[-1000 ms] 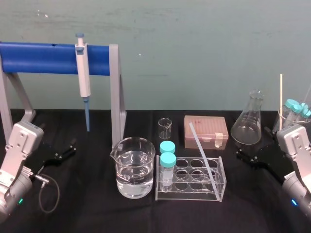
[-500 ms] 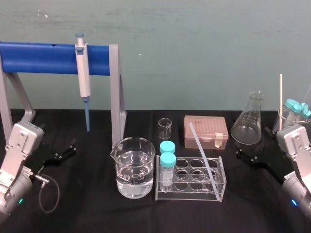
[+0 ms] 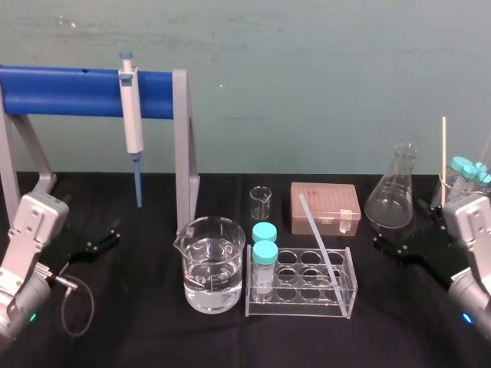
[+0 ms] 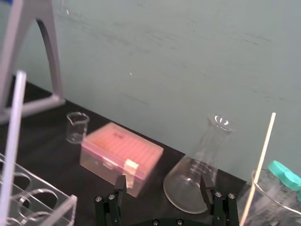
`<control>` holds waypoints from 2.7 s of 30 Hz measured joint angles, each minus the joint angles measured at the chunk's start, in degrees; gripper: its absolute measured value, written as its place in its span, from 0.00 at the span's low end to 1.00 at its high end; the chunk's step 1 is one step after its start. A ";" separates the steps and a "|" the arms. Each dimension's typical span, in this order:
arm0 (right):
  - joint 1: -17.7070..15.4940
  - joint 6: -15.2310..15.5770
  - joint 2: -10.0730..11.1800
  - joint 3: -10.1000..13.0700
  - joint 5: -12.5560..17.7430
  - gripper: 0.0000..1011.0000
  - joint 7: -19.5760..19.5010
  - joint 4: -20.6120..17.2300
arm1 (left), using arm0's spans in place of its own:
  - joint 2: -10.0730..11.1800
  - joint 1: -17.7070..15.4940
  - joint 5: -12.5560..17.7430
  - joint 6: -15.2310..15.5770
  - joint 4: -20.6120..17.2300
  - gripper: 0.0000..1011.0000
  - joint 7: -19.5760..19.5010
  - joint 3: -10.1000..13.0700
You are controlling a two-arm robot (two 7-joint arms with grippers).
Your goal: Pick up the stirring rod with one hand, then place it down.
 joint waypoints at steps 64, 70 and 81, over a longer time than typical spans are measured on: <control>11.56 18.26 -1.49 -3.46 15.01 0.92 33.12 0.95 | 0.00 0.00 0.00 0.00 0.00 0.99 0.00 0.00; 11.53 18.34 -1.49 -3.40 15.09 0.74 33.10 0.94 | 0.00 0.00 0.00 0.00 0.00 0.99 0.00 0.00; 11.51 18.39 -1.49 -3.34 15.15 0.40 33.09 0.92 | 0.00 0.00 0.00 0.00 0.00 0.99 0.00 0.00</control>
